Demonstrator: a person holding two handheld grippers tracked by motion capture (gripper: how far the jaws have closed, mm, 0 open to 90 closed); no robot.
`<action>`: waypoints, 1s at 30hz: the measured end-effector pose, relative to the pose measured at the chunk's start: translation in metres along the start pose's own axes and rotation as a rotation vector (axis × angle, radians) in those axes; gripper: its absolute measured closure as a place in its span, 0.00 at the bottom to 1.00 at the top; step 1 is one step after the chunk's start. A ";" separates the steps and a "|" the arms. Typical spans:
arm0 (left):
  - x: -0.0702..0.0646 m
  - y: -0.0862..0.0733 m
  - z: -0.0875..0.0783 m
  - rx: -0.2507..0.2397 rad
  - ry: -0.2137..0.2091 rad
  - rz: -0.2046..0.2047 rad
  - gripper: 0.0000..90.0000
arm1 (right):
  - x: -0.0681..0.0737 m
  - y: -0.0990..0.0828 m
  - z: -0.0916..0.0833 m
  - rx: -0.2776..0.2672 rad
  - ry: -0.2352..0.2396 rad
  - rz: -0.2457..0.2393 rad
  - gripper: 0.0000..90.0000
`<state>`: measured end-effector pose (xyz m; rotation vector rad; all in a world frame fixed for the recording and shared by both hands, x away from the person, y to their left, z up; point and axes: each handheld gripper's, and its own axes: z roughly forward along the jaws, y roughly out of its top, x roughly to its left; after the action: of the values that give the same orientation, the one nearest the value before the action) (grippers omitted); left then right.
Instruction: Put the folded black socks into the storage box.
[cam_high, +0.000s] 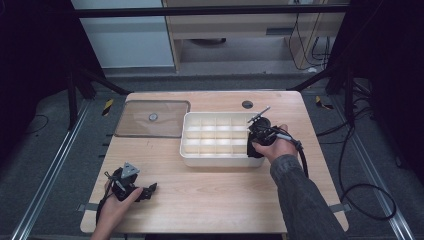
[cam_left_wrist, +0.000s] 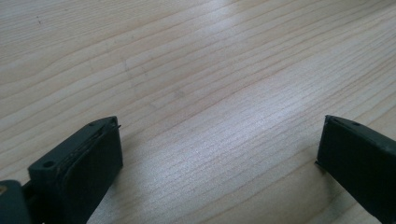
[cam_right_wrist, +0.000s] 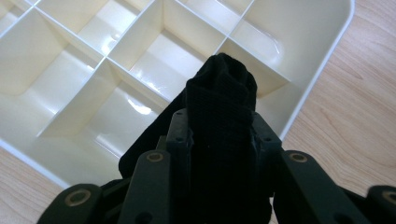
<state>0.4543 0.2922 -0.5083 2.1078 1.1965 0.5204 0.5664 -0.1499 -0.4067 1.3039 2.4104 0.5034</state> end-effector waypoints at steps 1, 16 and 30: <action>0.000 0.000 0.000 0.000 0.000 -0.001 0.00 | 0.000 -0.001 0.001 -0.003 -0.001 -0.006 0.75; 0.000 0.000 0.000 -0.001 0.001 0.000 0.00 | 0.004 -0.006 0.004 0.003 -0.003 -0.007 0.76; 0.000 0.000 0.000 -0.002 0.000 0.000 0.00 | 0.006 -0.009 0.006 0.010 -0.005 0.001 0.76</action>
<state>0.4544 0.2921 -0.5084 2.1066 1.1958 0.5214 0.5601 -0.1482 -0.4172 1.3083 2.4111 0.4886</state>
